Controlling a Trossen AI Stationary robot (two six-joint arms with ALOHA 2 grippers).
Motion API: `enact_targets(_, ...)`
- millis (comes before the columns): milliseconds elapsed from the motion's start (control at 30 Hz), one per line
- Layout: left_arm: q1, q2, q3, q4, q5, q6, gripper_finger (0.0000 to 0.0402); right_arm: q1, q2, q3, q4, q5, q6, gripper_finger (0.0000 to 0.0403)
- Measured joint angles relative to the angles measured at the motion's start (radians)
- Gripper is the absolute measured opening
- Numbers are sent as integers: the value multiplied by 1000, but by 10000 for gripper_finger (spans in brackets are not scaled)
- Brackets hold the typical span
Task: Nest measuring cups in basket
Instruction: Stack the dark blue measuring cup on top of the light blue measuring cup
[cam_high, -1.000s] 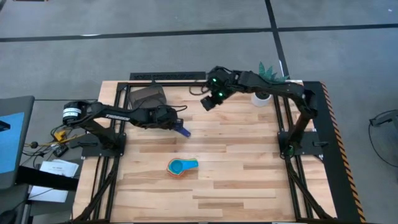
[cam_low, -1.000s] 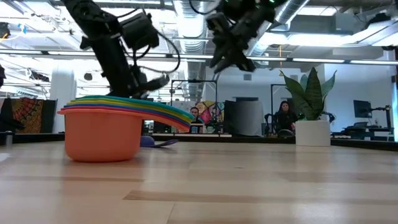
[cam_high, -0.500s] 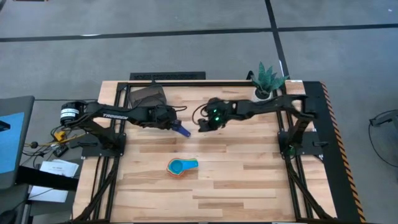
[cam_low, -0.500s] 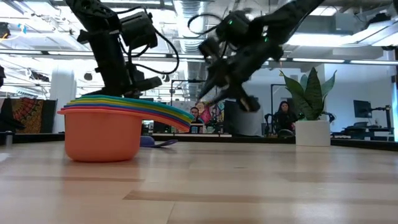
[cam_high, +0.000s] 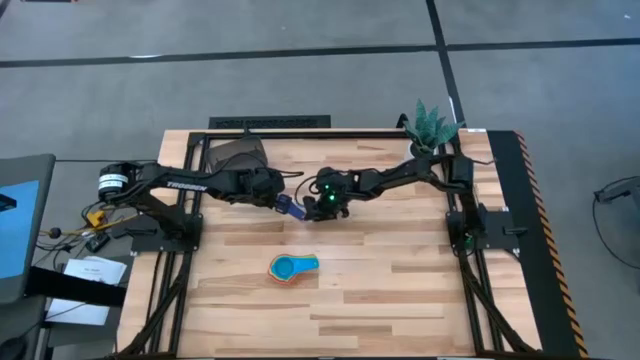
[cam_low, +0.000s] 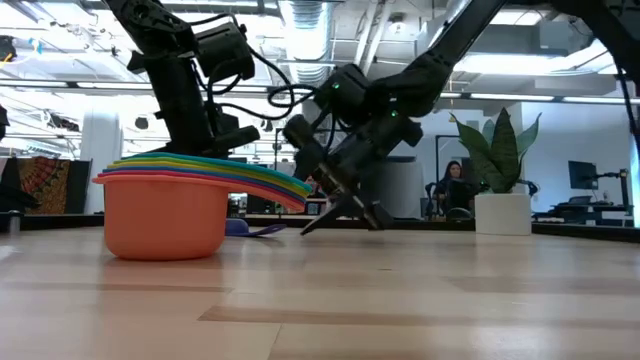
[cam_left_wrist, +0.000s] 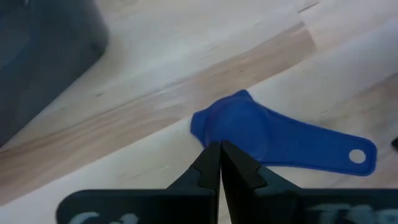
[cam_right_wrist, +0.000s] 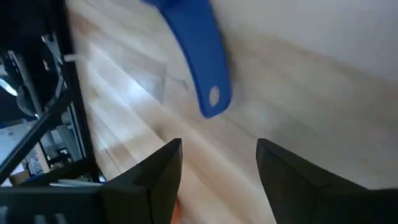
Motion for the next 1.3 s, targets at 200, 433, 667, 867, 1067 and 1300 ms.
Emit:
enact_targets(200,0,0,0,3,18,37,0,14,44,28,7,9,40,217)
enact_targets(433,0,0,0,5,20,45,0,3,46,27,12,55,65,158)
enact_targets(667,-1,2,0,25,48,42,0,-31,47,27,19,70,84,114)
enact_targets(867,-3,4,0,44,61,34,0,-31,47,26,19,21,71,122)
enact_targets(1067,-3,4,0,48,69,34,0,-18,47,26,67,0,70,158)
enact_targets(1300,-3,4,0,53,61,39,0,-19,47,26,56,39,85,162)
